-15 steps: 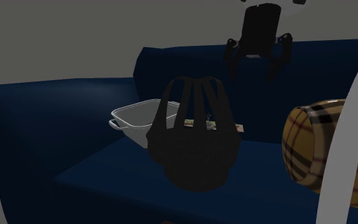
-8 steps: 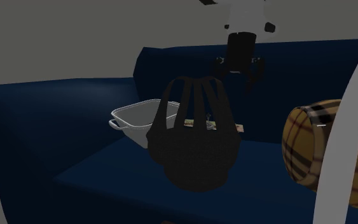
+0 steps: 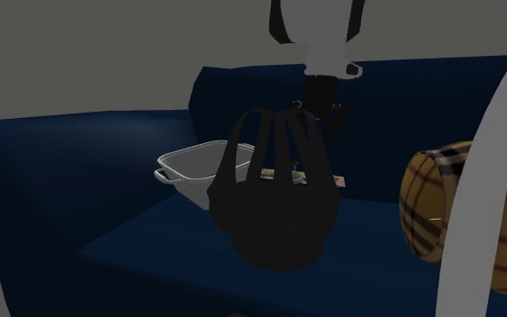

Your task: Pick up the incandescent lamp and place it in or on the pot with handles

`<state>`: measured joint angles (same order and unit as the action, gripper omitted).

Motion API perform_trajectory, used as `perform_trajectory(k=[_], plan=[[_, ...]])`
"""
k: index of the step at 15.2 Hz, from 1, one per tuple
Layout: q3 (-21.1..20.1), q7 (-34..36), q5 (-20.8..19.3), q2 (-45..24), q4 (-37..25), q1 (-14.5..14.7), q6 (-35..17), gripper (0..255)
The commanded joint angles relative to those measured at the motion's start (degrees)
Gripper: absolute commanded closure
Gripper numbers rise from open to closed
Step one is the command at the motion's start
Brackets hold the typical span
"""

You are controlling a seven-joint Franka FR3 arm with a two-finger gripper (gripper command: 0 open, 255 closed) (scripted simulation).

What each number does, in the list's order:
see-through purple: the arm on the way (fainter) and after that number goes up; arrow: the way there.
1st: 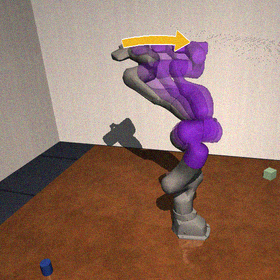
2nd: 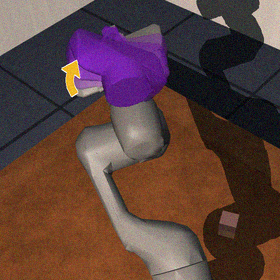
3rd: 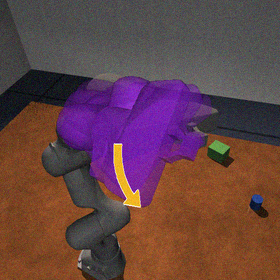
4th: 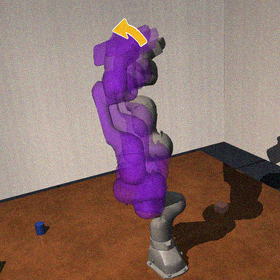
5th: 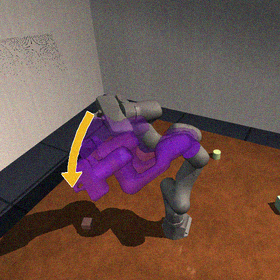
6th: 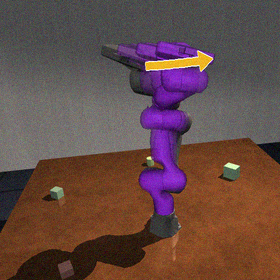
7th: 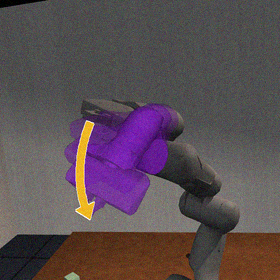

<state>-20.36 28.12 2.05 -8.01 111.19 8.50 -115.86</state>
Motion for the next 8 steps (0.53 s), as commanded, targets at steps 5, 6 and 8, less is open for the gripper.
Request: perform_trajectory(k=[5, 6, 8], plan=[[-0.26, 4.74, -5.47, -13.88, -13.53, 4.07, -0.54, 0], [-0.14, 5.34, -6.3, -16.18, -16.1, 4.9, -0.32, 0], [0.19, 6.38, -7.85, -20.9, -21.63, 6.66, 0.39, 0]])
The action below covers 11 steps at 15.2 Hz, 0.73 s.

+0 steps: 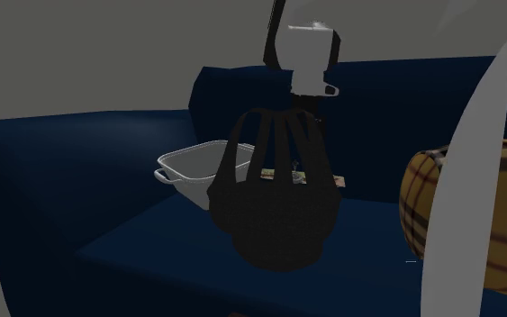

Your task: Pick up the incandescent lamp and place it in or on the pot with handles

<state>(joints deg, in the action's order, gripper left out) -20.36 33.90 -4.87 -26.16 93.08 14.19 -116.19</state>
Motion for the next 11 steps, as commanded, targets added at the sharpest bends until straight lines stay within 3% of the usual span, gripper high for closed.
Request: perform_trajectory(k=[1, 11], plan=[[0.25, 0.62, -0.95, -2.89, -3.7, 1.05, 0.75, 0], [0.69, 1.11, -1.73, -5.08, -1.03, 1.46, -4.04, 0]])
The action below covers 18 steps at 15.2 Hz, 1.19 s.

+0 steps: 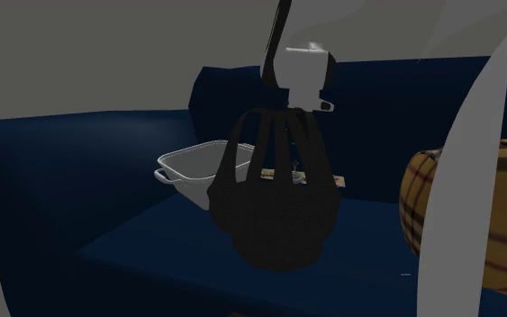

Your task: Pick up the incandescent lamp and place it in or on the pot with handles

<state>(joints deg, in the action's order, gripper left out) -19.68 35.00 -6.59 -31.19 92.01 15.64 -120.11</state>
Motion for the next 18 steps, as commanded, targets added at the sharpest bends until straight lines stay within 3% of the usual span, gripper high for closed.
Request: perform_trajectory(k=[1, 5, 6, 18], plan=[[0.01, 0.01, -0.02, -0.05, 0.04, 0.01, -0.11, 0], [0.01, 0.01, -0.02, -0.05, 0.04, 0.01, -0.11, 0], [0.01, 0.01, -0.02, -0.05, 0.04, 0.01, -0.11, 255], [-0.21, -0.1, 0.32, 0.97, -0.78, -0.11, 1.69, 255]])
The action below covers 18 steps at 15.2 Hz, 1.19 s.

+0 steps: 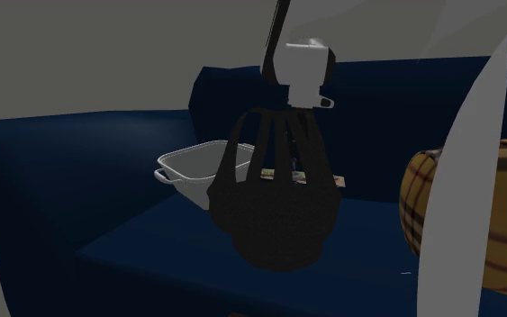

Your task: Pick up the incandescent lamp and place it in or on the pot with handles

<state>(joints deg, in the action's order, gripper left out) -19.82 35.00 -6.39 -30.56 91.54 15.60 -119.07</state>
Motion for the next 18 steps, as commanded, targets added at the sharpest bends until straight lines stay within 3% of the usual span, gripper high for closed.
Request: perform_trajectory(k=[1, 18], plan=[[-0.13, -0.12, 0.23, 0.65, -0.64, -0.1, 1.27, 255], [-0.96, -0.42, 1.58, 4.43, -8.29, -0.21, 12.5, 255]])
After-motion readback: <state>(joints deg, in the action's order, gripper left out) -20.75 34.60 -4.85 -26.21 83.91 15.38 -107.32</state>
